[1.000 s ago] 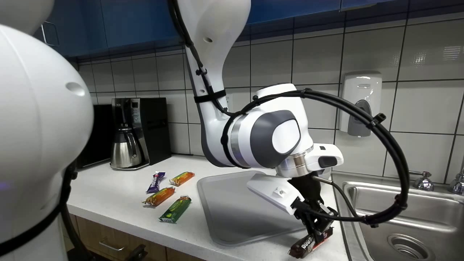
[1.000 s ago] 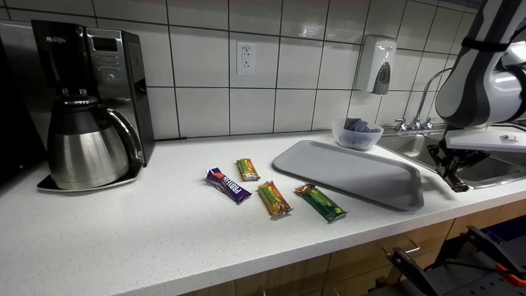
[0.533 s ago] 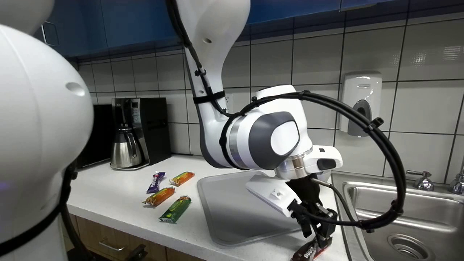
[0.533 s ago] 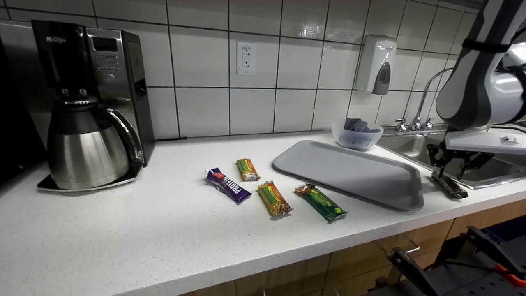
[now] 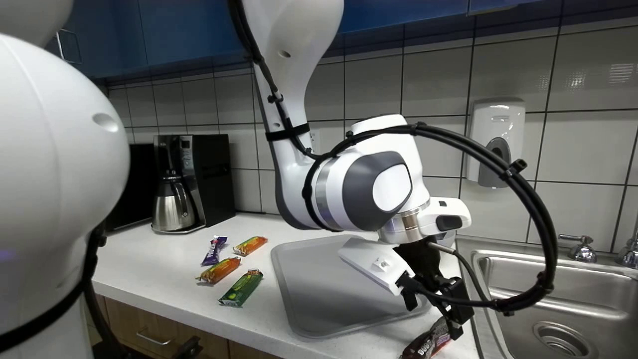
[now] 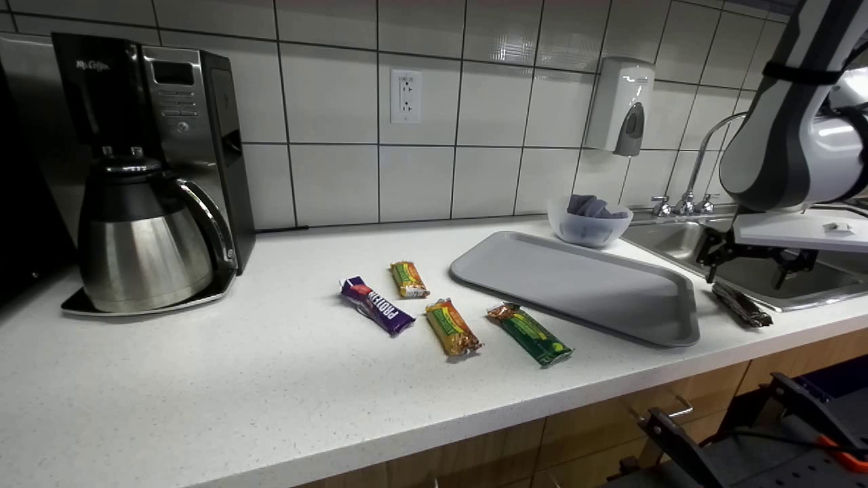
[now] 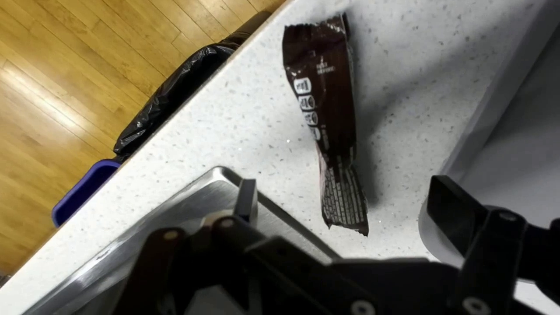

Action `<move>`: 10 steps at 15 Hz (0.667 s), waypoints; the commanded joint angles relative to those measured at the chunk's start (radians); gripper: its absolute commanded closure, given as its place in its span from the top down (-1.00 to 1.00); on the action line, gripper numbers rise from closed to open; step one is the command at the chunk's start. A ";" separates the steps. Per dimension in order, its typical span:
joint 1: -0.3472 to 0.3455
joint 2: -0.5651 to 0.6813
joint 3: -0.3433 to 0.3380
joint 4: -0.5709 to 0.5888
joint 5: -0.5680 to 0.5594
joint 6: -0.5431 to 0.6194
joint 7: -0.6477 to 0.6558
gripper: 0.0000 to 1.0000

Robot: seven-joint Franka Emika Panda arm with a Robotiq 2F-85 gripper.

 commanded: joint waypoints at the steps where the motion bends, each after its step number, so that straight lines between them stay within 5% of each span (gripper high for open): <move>1: 0.054 -0.047 -0.040 -0.008 -0.006 -0.005 0.000 1.00; 10: 0.236 -0.103 -0.115 -0.012 -0.013 -0.018 -0.004 1.00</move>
